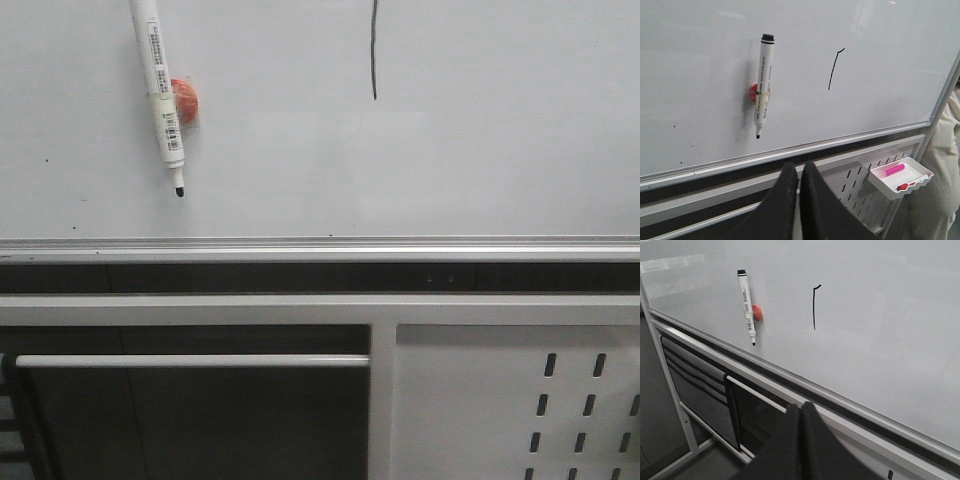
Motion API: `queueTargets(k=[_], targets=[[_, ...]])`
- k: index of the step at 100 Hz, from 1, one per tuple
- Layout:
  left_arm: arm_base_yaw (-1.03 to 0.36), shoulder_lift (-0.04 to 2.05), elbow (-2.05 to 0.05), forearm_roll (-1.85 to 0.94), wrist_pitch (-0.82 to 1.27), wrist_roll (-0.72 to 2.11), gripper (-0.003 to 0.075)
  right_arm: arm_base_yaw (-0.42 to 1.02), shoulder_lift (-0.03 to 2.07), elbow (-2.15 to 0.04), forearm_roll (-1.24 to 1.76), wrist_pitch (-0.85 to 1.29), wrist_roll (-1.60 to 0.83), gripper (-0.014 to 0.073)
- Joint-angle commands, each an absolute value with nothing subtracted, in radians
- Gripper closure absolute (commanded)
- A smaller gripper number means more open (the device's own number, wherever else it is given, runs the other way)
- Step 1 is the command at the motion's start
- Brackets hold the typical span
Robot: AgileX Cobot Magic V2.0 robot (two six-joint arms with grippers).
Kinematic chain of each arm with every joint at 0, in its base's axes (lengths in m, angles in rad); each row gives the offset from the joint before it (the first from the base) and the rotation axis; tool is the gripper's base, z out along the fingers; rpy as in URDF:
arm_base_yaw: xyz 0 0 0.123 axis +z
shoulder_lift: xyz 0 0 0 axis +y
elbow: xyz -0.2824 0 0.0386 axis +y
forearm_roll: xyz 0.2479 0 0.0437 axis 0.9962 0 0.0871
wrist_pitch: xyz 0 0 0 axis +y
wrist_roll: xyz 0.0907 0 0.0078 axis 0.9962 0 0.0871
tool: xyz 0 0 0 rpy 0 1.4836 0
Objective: Write number 1 on whiteboard
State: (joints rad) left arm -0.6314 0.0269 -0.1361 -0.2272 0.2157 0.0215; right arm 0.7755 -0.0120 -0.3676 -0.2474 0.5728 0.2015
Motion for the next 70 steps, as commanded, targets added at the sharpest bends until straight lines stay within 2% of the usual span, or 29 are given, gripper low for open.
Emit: queueTargets(k=[1,36,50,58,70], targets=[[-0.628,0.036,-0.164,-0.241,0.137,0.021,0.0738,0.768,-0.027,-0.389,-0.259,0.502,0.189,0.0665],[-0.628,0.036,-0.164,-0.236,0.135,0.021,0.0738,0.768,-0.027,-0.389,-0.259,0.502,0.189,0.0665],[-0.624,0.036,-0.152,-0.071,0.121,0.023,0.0738,0.768,-0.027,-0.389,-0.259,0.502,0.189,0.0665],[-0.586,0.036,-0.149,0.023,0.119,0.021,0.0738,0.768,-0.027,-0.389,-0.259,0.502,0.189,0.0665],[-0.464,0.036,-0.140,0.012,0.098,0.021,0.0738,0.768,-0.027,-0.389,-0.259,0.502,0.189,0.0665]])
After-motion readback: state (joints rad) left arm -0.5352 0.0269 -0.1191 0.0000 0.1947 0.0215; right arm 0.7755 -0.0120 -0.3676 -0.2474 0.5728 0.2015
